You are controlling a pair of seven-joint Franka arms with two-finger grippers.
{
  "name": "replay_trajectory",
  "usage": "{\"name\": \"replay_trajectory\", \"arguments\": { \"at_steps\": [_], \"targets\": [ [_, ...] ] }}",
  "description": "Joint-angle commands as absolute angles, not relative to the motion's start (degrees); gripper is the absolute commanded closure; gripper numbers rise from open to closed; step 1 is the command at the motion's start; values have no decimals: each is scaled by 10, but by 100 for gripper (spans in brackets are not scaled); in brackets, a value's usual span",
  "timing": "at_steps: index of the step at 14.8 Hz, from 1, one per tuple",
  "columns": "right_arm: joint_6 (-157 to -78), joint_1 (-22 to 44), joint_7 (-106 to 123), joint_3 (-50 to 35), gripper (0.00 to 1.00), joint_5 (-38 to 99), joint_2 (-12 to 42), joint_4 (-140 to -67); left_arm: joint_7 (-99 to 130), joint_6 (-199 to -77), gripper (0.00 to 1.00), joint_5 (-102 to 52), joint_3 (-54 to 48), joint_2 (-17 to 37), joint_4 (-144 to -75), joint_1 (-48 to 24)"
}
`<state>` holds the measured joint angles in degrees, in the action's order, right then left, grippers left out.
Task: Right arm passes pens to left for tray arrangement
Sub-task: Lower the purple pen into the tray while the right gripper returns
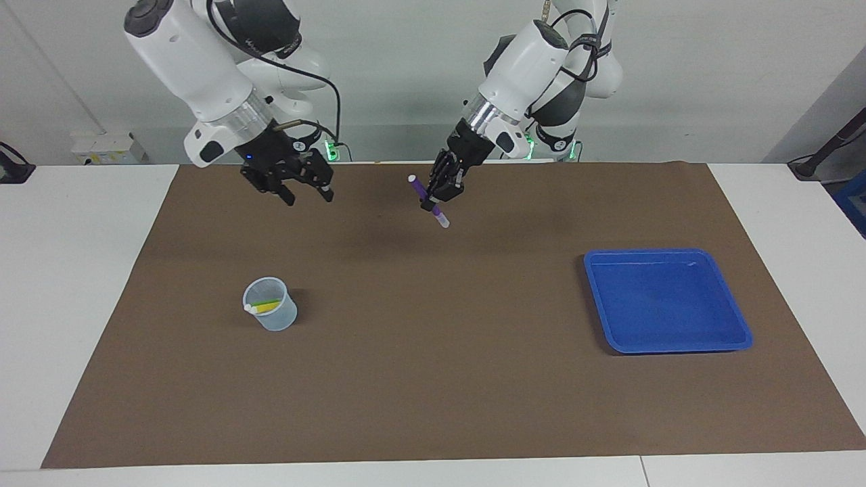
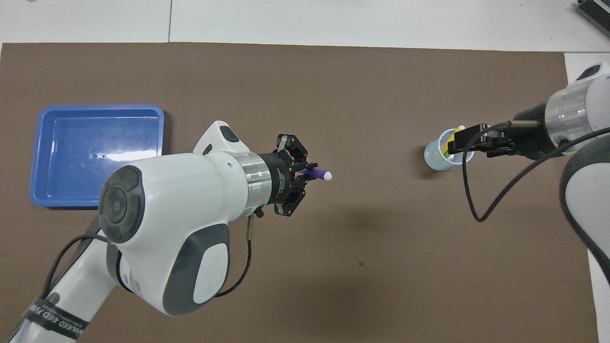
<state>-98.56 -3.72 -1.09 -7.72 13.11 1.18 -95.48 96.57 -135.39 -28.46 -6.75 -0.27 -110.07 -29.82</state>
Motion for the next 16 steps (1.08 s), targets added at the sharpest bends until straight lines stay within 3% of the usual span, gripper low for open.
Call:
{"name": "replay_trajectory", "arguments": {
  "at_steps": [1, 8, 16],
  "targets": [
    [-1014, -66, 130, -85, 15, 94, 27, -976, 862, -1288, 100, -288, -65, -13, -1098, -279],
    [-1115, -70, 444, -86, 15, 33, 124, -983, 664, -1144, 100, -122, -63, -25, -1085, -251],
    [-1166, -71, 630, -87, 15, 12, 170, -986, 331, -1068, 100, -51, -63, -33, -1088, -97]
  ]
}}
